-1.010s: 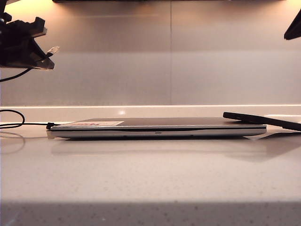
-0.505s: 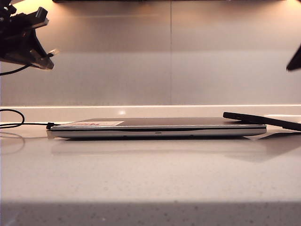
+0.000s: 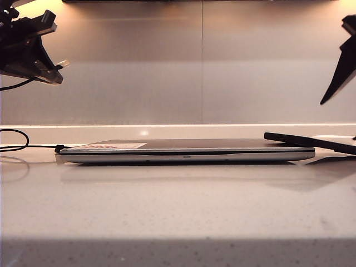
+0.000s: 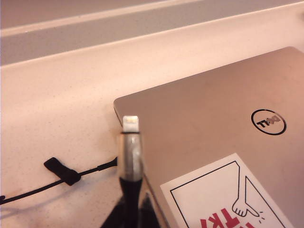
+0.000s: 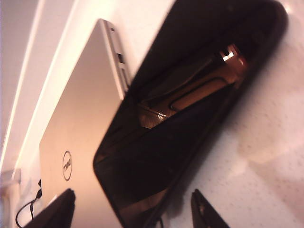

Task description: Pick up the charging cable and the phone, plug the charging cable into the charging port on the phone, and finally place them back on the table.

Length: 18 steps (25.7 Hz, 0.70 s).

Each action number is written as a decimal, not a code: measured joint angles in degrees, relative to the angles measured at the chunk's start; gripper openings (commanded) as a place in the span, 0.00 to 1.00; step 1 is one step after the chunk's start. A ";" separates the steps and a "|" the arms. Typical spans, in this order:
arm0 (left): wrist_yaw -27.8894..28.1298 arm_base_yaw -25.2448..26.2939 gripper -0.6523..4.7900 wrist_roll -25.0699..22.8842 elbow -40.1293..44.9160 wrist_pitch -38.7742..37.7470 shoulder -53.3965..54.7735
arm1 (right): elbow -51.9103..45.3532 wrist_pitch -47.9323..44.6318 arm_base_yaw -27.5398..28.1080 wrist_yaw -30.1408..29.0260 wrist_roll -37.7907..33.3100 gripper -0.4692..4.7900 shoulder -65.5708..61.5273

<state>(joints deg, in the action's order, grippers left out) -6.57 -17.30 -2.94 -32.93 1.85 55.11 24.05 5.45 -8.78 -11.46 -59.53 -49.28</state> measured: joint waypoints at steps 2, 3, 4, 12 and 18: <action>0.02 0.00 0.11 0.00 0.00 0.00 0.00 | 0.00 -0.02 0.00 -0.02 -2.97 0.69 -2.12; 0.02 0.00 0.11 0.00 0.00 0.00 0.00 | 0.00 -0.02 0.00 -0.09 -3.61 0.69 -2.69; 0.00 0.00 0.11 0.00 0.00 0.00 0.00 | -0.02 -0.15 0.02 -0.15 -4.31 0.69 -3.58; 0.00 0.00 0.11 0.00 0.00 0.02 0.00 | 0.00 -6.40 3.93 -2.29 -8.20 0.69 -10.60; 0.00 0.00 0.11 0.00 0.00 0.04 0.00 | 0.48 -12.79 4.24 -4.79 -9.81 0.69 -15.08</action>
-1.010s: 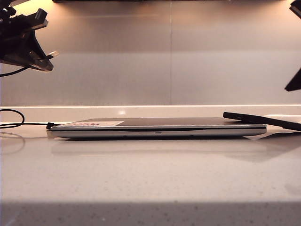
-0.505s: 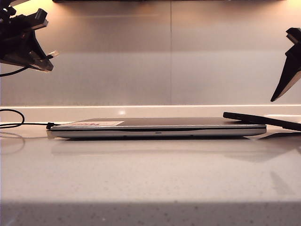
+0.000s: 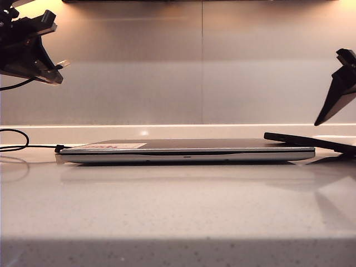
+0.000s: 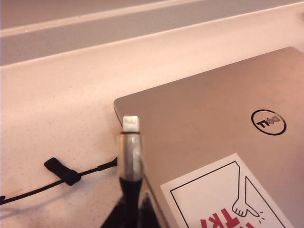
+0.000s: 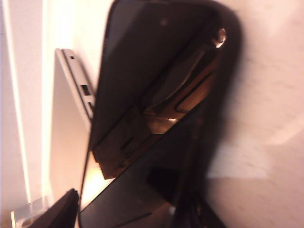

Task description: Pick up the charging cable and the phone, plug the charging cable into the charging port on the phone, and finally place them back on the table.

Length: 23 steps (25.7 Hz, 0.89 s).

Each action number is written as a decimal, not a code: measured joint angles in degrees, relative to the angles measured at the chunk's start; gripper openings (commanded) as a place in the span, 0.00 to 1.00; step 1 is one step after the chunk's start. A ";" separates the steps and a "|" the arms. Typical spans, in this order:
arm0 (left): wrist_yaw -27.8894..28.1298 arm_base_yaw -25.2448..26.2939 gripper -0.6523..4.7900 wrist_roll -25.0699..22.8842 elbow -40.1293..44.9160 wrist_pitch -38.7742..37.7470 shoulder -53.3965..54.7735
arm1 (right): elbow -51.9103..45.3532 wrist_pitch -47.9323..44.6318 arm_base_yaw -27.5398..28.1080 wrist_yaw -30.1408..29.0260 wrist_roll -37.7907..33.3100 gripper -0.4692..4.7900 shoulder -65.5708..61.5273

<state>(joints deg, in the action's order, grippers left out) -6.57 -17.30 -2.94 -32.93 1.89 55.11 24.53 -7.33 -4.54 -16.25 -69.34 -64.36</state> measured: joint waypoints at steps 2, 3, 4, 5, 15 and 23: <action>0.00 0.00 0.11 0.00 0.00 -0.02 0.00 | 0.28 -1.90 0.00 -0.33 -1.44 0.69 -1.46; 0.00 0.00 0.11 0.00 0.00 -0.02 0.00 | 0.35 -2.82 0.02 -0.37 -1.84 0.68 -2.05; 0.00 0.00 0.11 0.00 0.00 0.00 0.00 | 0.59 -4.70 0.00 -0.46 -1.99 0.66 -3.17; 0.00 0.00 0.11 0.00 0.00 0.00 0.00 | 0.61 -5.55 0.00 -0.52 -2.01 0.66 -3.67; 0.00 0.00 0.11 0.00 0.00 0.00 0.00 | 0.94 -9.01 0.00 -0.72 -2.32 0.20 -5.99; 0.02 0.00 0.11 0.00 0.00 0.00 0.02 | 0.81 -11.32 0.07 -0.72 -0.55 0.08 -7.15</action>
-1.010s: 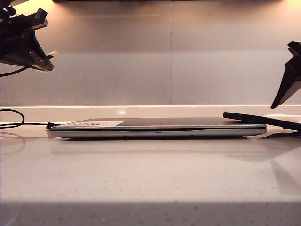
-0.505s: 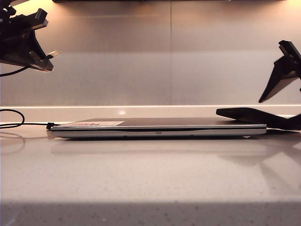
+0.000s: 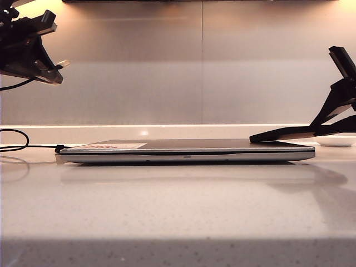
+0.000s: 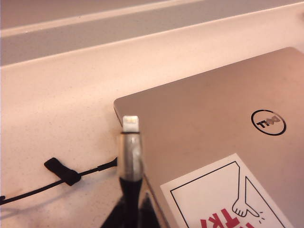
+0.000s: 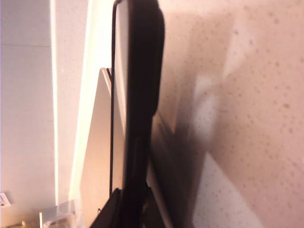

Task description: Pick up the charging cable and the phone, plug the charging cable into the charging port on the phone, and finally place them back on the table.

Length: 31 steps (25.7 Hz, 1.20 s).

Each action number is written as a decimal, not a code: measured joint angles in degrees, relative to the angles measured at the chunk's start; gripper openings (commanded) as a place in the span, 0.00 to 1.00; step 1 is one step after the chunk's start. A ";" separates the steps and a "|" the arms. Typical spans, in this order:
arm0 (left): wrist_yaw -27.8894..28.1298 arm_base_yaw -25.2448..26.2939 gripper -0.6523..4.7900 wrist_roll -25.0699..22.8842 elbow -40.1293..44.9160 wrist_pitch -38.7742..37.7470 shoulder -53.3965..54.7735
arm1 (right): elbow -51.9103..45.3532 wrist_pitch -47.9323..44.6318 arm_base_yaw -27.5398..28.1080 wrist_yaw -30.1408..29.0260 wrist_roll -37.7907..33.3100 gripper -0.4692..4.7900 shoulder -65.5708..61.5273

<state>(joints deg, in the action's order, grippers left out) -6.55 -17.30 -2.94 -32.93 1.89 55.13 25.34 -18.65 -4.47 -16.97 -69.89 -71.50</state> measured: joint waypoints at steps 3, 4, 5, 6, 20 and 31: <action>-0.02 0.00 0.11 0.00 0.00 0.00 0.00 | -0.13 -0.92 0.02 0.00 2.38 0.08 -0.11; -0.02 0.00 0.11 0.00 0.00 0.00 0.00 | -0.13 -1.22 0.02 -0.02 3.39 0.08 -0.11; 0.00 0.00 0.11 0.00 0.00 0.00 0.00 | 0.24 -1.25 0.00 -0.11 5.29 0.08 0.39; 0.00 0.00 0.11 0.00 0.00 0.00 0.00 | 0.90 -0.39 0.00 -0.20 6.51 0.08 0.83; 0.00 0.00 0.11 -0.07 0.00 -0.98 0.00 | 26.82 49.70 -0.33 0.46 41.44 0.08 10.43; -0.02 0.00 0.11 -1.09 0.00 -5.62 0.00 | 34.05 75.30 -12.00 10.75 55.25 0.08 10.67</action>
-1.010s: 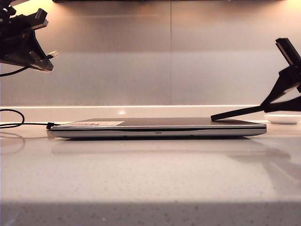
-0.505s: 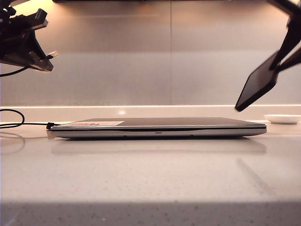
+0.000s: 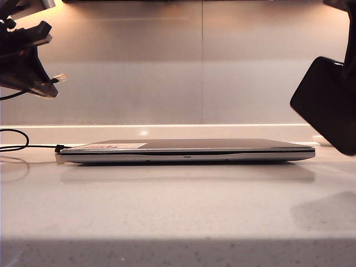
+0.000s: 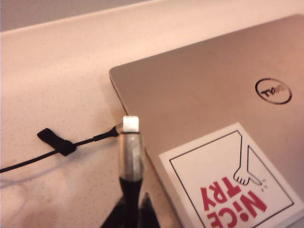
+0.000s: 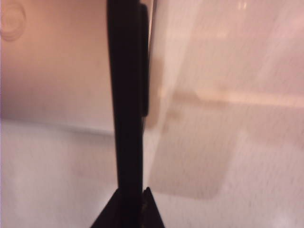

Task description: Pick up the charging cable and the phone, plug the charging cable into the charging port on the phone, and finally place them back on the table.

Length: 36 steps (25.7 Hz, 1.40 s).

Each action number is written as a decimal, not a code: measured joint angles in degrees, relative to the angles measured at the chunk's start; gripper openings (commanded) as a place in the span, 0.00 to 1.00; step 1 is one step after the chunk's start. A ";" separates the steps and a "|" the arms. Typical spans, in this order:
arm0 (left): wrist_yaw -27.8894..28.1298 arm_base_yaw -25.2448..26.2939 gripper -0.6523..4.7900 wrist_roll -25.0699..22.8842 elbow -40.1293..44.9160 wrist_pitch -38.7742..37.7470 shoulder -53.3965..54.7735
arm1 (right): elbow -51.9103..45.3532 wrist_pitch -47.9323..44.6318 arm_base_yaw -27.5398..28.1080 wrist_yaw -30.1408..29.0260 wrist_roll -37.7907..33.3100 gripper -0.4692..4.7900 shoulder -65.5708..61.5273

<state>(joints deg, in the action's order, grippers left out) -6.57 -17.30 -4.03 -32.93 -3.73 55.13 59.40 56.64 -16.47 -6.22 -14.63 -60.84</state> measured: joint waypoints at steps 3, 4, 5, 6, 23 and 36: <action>0.02 -0.02 0.11 -0.42 0.00 -0.31 0.00 | 0.00 2.69 -4.81 2.08 0.22 0.08 0.00; 0.00 -0.04 0.11 -0.42 0.00 -0.35 0.00 | 0.00 3.13 -6.10 2.93 0.57 0.08 -0.02; 0.02 -0.24 0.11 -0.42 0.00 -0.37 0.00 | 0.00 3.67 -7.17 3.87 0.98 0.08 -0.02; 0.13 -0.72 0.11 -0.42 0.00 -0.37 0.00 | 0.02 4.26 -7.85 4.57 1.18 0.08 -0.02; -0.07 -18.82 0.11 -0.37 0.00 2.27 5.66 | 1.36 18.82 -8.94 7.15 5.20 0.09 -5.16; -0.02 -19.21 0.11 -0.17 0.00 3.56 6.16 | 0.42 21.14 -9.09 7.13 5.51 0.33 -9.53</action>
<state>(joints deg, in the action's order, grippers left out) -6.59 -36.51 -4.21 -32.93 -0.16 61.30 59.81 77.78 -25.56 0.91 -9.13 -70.37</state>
